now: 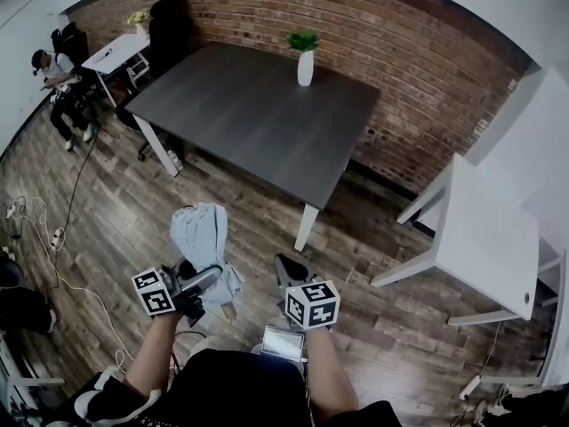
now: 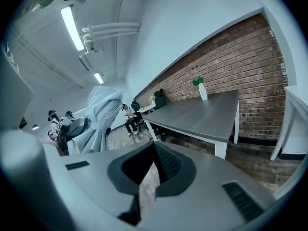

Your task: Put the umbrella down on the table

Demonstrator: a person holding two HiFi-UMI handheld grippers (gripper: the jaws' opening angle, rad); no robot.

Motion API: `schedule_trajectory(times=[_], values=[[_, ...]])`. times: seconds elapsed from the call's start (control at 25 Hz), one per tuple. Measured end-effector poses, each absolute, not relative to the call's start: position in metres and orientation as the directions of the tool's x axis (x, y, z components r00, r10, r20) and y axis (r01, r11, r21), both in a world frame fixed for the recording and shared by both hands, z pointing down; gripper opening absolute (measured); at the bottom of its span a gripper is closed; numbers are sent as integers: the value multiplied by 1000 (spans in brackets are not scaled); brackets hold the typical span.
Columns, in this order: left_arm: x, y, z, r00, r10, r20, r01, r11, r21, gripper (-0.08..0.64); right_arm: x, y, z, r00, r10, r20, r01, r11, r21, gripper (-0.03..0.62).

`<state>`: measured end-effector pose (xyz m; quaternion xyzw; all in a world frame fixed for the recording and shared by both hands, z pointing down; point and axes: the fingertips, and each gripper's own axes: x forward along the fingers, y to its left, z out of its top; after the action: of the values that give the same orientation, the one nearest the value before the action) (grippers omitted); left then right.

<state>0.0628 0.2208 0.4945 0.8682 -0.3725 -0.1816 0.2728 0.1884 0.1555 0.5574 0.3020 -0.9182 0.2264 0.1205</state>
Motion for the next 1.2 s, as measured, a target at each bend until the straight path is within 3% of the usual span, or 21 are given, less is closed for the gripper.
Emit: schedule_trajectory(times=[0.68,1.2], values=[[17,135,508,684,-717,-134,-499,-593,632,298,149,79,567,-748,-533,394,-658,674,-336,8],[-70,27,507,759,-642,-114,-459,-650,605,298,51,-9,543,-696,-592,407,-710,654,-261,8]])
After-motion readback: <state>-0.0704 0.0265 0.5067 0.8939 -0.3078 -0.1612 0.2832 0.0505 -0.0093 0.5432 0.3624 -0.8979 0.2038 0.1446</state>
